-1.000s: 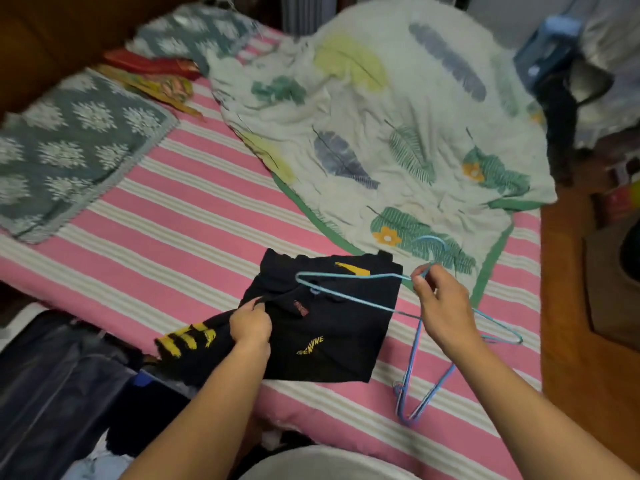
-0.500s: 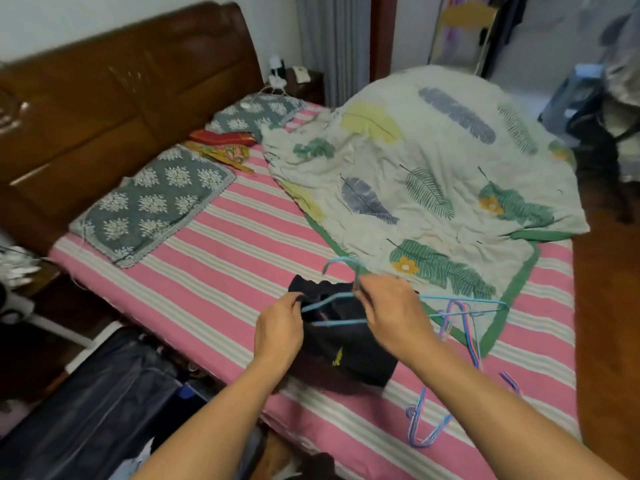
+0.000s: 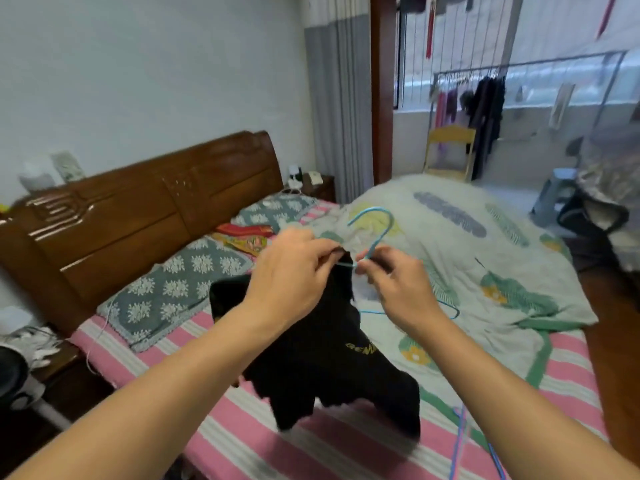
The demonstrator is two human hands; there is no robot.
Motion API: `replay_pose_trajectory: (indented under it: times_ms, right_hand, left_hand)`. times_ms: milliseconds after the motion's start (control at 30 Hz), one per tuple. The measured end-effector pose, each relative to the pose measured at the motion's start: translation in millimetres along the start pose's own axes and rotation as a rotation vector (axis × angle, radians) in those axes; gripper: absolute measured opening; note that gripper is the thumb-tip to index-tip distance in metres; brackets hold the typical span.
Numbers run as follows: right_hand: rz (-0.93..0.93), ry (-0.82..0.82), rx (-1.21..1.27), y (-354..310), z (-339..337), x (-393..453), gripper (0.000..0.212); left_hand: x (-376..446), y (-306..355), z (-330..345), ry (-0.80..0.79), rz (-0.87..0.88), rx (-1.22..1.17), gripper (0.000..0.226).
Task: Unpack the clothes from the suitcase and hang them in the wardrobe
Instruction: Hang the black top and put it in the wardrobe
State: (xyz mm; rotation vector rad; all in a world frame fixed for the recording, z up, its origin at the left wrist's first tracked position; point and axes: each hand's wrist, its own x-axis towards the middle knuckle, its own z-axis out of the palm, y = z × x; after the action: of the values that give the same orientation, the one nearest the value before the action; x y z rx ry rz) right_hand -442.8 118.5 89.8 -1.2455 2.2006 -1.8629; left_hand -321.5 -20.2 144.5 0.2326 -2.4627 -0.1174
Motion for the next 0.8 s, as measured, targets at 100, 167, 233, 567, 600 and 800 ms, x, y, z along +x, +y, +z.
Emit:
replay_pose_trajectory:
  times_ms: [100, 167, 233, 567, 600, 800]
  right_hand:
    - [-0.055, 0.058, 0.203, -39.5, -12.0, 17.1, 0.018]
    - [-0.094, 0.035, 0.243, -61.5, -6.1, 20.2, 0.018]
    - [-0.057, -0.041, 0.332, -73.3, 0.9, 20.3, 0.014]
    - [0.062, -0.896, 0.139, -51.5, 41.9, 19.8, 0.037]
    - [0.053, -1.023, 0.077, -51.9, 55.3, 13.4, 0.036]
    - [-0.041, -1.148, 0.065, -45.2, 109.1, -22.3, 0.049]
  left_hand:
    - [23.8, -8.3, -28.5, 0.029, 0.213, 0.081, 0.024]
    - [37.2, -6.9, -43.8, -0.066, 0.299, 0.014, 0.024]
    - [42.8, -10.9, -57.3, -0.116, 0.399, 0.091, 0.032]
    - [-10.6, -74.5, -105.5, -0.229, 0.458, 0.079, 0.037]
    - [-13.5, -78.1, -109.5, -0.224, 0.451, 0.065, 0.035]
    - [-38.0, -106.0, -139.9, -0.122, 0.300, 0.011, 0.039]
